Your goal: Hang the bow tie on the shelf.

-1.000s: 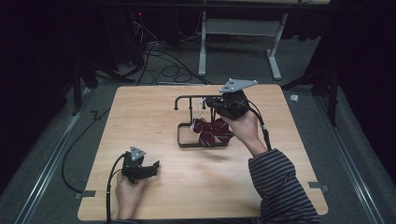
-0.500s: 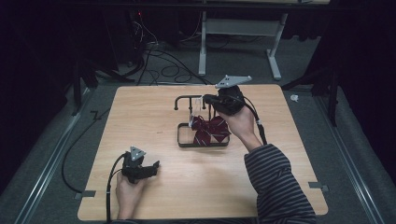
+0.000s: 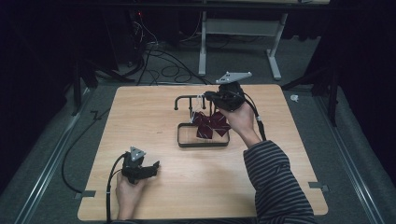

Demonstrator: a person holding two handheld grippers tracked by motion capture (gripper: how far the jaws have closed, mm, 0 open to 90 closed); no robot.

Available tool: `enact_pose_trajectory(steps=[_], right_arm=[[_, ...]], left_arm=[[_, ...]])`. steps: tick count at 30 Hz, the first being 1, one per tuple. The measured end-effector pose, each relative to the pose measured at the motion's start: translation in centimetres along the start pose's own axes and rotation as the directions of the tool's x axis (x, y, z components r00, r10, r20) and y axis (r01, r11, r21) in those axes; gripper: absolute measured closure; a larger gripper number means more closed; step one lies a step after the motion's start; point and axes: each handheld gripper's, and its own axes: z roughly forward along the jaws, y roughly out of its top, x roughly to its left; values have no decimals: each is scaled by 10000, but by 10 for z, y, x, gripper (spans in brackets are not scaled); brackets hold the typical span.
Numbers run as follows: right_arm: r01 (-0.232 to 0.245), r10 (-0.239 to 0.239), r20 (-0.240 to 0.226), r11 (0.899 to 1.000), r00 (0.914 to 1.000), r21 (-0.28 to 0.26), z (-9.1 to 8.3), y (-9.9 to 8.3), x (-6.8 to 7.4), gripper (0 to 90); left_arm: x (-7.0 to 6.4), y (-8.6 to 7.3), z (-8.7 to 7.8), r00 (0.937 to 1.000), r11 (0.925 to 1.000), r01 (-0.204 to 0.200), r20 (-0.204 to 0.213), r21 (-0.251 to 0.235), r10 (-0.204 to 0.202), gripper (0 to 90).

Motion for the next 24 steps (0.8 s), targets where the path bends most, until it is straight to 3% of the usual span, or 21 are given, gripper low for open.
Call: enact_pose_trajectory(steps=[24], right_arm=[[-445,445,12,9968,9990,664,17,-6,-7,877]], left_arm=[[0,0,0,10000,10000,0,-11,-6,0,199]])
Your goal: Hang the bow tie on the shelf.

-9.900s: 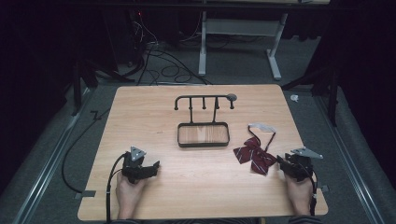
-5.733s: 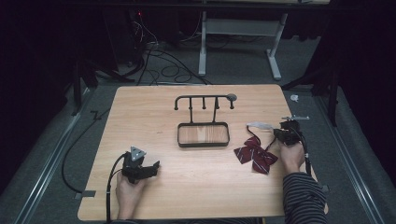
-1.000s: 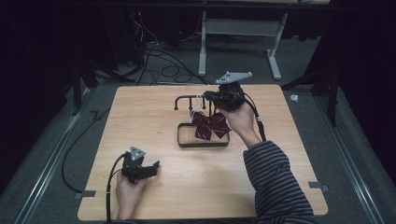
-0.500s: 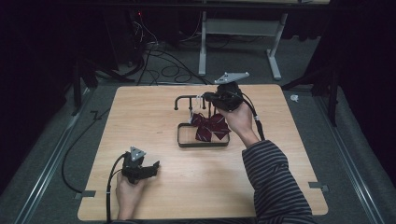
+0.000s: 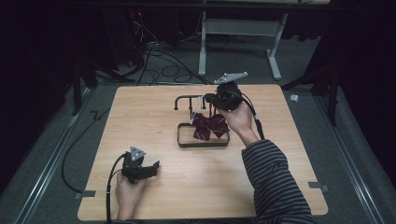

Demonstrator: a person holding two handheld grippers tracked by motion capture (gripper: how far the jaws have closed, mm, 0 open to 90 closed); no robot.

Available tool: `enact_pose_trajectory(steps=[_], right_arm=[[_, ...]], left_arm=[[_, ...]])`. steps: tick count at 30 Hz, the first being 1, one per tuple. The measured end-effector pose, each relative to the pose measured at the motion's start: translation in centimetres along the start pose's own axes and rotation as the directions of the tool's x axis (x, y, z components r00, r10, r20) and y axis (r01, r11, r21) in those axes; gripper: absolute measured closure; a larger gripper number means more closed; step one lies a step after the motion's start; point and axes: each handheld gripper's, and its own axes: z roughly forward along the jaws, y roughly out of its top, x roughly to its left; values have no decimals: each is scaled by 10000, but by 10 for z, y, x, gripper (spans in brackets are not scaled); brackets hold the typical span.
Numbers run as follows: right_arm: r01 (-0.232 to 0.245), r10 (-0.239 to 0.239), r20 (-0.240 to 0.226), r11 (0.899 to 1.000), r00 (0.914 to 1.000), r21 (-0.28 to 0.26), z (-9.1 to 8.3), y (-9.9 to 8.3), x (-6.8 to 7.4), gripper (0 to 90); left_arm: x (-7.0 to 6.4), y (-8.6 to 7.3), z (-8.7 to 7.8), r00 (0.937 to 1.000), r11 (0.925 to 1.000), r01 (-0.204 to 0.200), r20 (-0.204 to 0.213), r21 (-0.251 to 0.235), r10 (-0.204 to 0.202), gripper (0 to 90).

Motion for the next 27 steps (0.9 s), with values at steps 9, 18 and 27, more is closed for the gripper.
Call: enact_pose_trajectory(steps=[9,18,27], right_arm=[[150,-150,58,9999,9999,52,3,0,3,812],[281,-278,68,9990,9996,-346,-11,2,5,801],[208,-221,-204,9979,9995,-616,-25,-6,5,749]], left_arm=[[0,0,0,10000,10000,4,13,4,-4,199],[0,0,0,10000,10000,4,1,-4,-4,199],[0,0,0,10000,10000,3,2,-3,-3,199]])
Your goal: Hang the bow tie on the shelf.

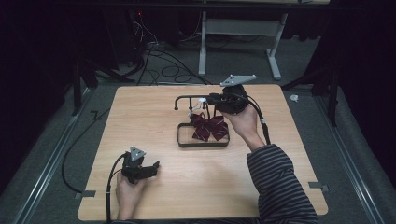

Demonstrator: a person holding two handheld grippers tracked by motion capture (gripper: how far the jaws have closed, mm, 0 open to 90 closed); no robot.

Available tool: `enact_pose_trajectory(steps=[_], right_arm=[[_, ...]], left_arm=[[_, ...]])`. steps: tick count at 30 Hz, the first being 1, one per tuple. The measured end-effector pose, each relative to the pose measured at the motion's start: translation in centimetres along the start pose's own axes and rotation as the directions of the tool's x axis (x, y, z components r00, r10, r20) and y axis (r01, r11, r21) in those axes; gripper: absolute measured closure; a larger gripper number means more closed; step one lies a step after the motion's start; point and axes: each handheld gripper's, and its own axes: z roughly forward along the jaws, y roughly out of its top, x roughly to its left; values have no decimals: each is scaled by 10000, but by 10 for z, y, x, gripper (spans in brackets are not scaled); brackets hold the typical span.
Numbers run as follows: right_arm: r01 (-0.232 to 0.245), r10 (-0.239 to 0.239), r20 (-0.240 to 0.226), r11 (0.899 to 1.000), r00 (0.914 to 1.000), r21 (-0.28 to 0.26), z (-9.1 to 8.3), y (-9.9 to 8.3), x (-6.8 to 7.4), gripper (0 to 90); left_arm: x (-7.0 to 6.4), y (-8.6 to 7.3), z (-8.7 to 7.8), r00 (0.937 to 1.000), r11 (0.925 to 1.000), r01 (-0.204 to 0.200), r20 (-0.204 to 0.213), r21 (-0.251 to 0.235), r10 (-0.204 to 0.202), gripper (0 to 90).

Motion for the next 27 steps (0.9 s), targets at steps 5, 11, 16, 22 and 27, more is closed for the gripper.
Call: enact_pose_trajectory(steps=[5,11,16,22,27], right_arm=[[-191,186,-195,9995,9996,-235,-14,-5,-3,733],[-393,379,-275,9980,9989,-501,-32,-14,-7,724],[-557,541,-286,9966,9981,-600,-41,-22,-11,723],[-895,889,-117,9925,9960,-834,-57,-30,-16,717],[-1032,1034,-21,9907,9946,-887,-66,-38,-19,717]], left_arm=[[0,0,0,10000,10000,4,0,-1,-4,199],[0,0,0,10000,10000,0,4,2,0,199],[0,0,0,10000,10000,-1,1,1,1,199],[0,0,0,10000,10000,-6,0,4,6,199],[0,0,0,10000,10000,-1,0,2,1,199]])
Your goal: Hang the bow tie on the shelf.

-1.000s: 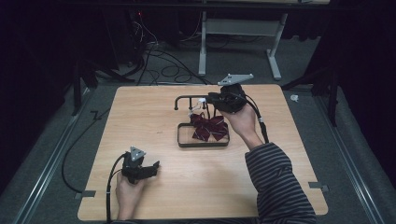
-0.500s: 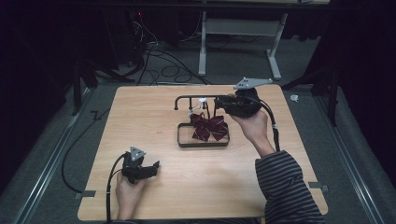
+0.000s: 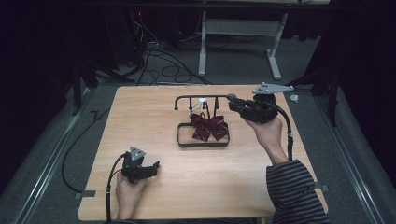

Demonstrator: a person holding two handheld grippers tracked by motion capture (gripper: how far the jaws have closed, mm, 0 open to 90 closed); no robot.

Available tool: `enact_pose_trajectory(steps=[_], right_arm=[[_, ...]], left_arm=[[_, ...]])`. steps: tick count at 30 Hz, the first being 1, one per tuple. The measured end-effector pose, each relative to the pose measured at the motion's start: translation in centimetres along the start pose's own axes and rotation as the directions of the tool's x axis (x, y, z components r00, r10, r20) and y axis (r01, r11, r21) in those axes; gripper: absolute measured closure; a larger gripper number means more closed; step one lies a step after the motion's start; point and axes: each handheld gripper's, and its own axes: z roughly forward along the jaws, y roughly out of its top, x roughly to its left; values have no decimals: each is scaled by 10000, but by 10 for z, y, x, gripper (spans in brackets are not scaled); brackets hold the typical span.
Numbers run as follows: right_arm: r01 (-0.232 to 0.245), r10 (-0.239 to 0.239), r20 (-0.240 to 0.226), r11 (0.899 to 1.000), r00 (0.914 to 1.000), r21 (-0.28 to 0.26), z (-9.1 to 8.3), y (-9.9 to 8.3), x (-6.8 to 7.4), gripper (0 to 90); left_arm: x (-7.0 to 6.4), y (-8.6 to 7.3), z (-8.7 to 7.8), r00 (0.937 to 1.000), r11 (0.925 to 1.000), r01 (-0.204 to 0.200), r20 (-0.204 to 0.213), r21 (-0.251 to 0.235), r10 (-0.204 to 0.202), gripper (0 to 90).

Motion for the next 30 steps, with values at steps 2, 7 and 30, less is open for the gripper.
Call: enact_pose_trajectory(steps=[2,7,30], right_arm=[[-34,34,68,10000,10000,2,-3,-2,-1,717],[-189,191,131,9996,9997,-192,-12,-8,-4,712],[-708,740,582,9959,9956,-561,-50,-40,-15,684]], left_arm=[[0,0,0,10000,10000,-6,0,3,6,199],[0,0,0,10000,10000,-3,-8,-2,3,200],[0,0,0,10000,10000,13,-20,-9,-13,201]])
